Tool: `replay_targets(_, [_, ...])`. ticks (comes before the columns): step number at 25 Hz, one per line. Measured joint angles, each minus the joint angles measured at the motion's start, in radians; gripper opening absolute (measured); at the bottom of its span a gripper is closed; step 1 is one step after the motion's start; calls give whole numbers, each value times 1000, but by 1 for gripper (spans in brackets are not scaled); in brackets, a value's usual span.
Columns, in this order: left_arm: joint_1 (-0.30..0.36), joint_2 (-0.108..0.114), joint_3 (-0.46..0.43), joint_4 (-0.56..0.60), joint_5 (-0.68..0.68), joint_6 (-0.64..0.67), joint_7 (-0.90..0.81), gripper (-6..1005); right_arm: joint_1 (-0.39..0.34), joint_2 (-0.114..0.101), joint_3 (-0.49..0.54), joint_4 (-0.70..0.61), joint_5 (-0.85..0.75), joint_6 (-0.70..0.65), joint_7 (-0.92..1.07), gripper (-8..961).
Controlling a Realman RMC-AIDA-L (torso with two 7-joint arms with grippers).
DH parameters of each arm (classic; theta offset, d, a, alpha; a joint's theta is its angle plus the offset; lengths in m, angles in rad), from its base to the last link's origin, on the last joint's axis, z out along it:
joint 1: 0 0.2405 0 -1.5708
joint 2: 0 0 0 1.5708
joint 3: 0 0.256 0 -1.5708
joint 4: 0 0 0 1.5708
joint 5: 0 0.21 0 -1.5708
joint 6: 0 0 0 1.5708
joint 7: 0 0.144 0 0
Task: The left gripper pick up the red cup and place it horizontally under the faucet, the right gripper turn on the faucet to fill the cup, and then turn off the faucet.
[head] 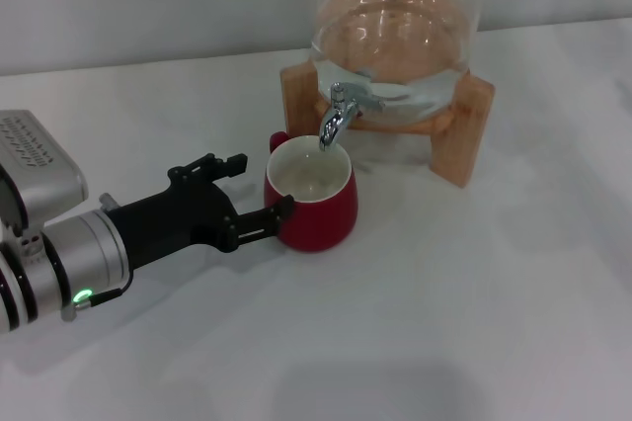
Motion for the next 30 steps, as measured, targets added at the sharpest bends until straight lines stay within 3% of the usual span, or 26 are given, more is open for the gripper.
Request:
replay_targets(6, [21,2,5,22,6,-22,1,854,-3,0,0,0,0,1,0,632])
replay_targets(14, [173,4,-14,195,10,-48,0,853,-1,0,0,0,0,0,0,632])
replay_targets(19, [235,4,-70,255,3,-82,-1,853,0,0,0,0,0,-2,0,632])
replay_targets(25, [332,3,-208,303,-111,-148,-3,852,-3,0,0,0,2,-2,2,632])
replay_targets(30, [369,5,-334,302,-153,-184,-69,857,-7,0,0,0,4,-1,5,632])
